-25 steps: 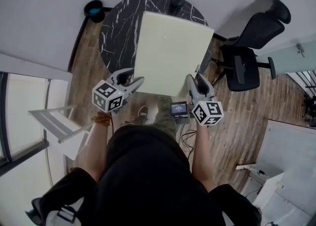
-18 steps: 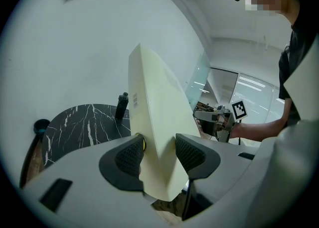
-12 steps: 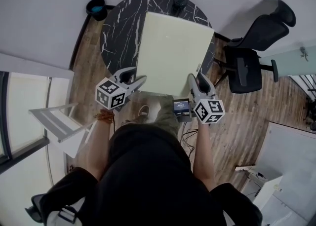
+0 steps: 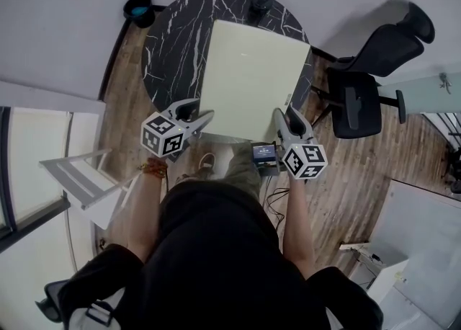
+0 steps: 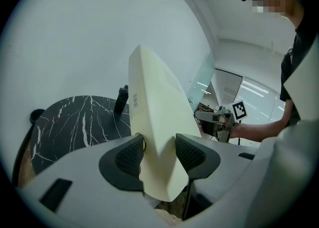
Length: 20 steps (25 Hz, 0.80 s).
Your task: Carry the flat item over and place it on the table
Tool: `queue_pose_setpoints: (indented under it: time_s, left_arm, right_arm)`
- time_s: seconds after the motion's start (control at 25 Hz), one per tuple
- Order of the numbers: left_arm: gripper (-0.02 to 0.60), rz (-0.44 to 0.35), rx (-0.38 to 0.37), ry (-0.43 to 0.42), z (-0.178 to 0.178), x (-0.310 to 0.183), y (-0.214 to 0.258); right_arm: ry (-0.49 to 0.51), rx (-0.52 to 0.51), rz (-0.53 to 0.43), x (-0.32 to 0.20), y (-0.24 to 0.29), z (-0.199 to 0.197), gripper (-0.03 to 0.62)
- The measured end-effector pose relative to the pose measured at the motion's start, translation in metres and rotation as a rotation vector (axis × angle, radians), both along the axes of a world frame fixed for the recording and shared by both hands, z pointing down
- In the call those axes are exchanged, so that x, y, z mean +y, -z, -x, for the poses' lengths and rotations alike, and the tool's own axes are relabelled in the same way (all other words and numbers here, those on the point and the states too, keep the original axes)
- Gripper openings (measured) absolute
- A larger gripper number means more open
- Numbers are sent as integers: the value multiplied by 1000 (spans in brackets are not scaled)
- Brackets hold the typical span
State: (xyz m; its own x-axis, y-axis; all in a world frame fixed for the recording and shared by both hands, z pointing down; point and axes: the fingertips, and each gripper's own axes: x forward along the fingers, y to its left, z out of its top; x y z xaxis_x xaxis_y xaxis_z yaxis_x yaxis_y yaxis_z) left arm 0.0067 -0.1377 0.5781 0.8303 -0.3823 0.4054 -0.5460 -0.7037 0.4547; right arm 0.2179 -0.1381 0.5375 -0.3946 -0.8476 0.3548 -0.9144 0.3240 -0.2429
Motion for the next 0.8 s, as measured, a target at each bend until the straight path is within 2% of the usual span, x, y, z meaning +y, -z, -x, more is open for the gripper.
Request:
queue_pose_setpoints:
  time_s: [0.8]
  left_arm:
    - [199, 96, 6, 50, -20, -15, -37]
  right_arm:
    - [69, -4, 81, -27, -32, -19, 132]
